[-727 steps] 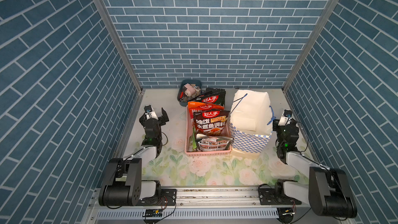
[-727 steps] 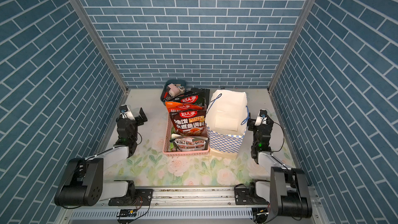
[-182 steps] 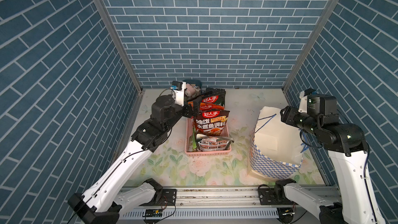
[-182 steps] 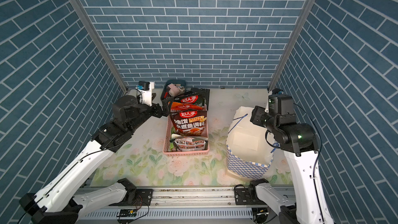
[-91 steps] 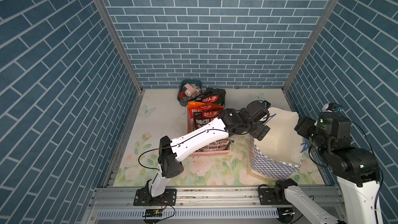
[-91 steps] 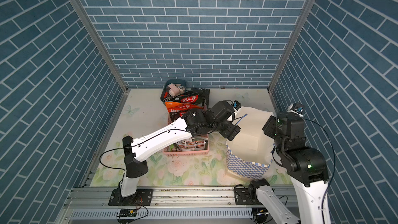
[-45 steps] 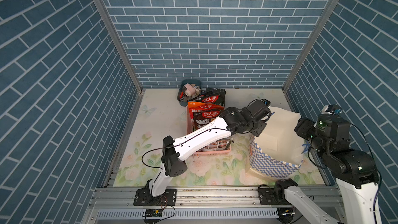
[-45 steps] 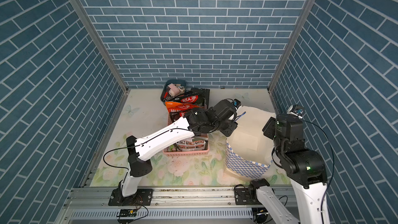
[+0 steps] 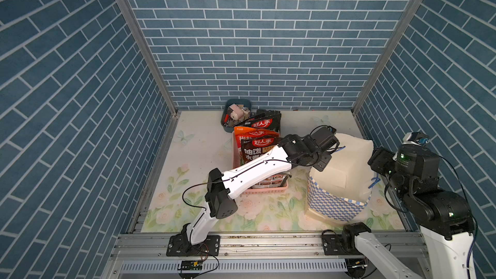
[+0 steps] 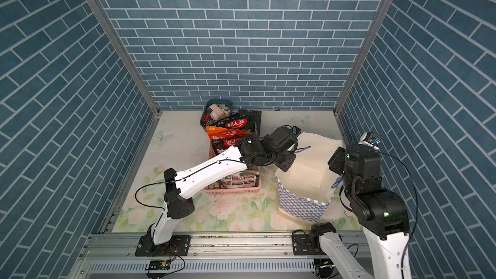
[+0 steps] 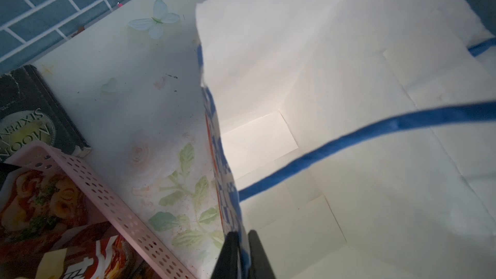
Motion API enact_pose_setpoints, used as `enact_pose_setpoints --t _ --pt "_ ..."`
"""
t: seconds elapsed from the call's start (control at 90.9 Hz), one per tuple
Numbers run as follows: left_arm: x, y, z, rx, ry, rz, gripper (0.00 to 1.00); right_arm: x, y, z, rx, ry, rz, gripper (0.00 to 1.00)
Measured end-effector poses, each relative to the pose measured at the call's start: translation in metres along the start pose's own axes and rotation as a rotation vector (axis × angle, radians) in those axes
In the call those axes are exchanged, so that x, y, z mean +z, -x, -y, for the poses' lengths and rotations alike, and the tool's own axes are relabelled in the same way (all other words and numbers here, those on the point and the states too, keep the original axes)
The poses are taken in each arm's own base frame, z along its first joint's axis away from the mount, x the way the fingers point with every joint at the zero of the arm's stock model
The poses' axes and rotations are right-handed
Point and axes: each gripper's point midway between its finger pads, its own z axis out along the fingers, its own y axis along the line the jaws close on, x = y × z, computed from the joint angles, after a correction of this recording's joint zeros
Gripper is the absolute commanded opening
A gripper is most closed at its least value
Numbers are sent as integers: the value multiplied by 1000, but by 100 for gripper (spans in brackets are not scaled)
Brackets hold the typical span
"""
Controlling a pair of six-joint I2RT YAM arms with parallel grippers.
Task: Place the condiment packets inside the bag
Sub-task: Pick up the paper bag from the center of the board.
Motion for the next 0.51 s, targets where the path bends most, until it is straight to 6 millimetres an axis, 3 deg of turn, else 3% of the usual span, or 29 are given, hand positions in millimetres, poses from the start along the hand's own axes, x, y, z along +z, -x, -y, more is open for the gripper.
enact_pose_setpoints --t 0.341,0.506 --pt "-3 6 0 -47 -26 26 0 -2 -1 2 6 6 11 65" --pt "-21 22 -11 -145 -74 108 0 -8 3 1 21 30 35 65"
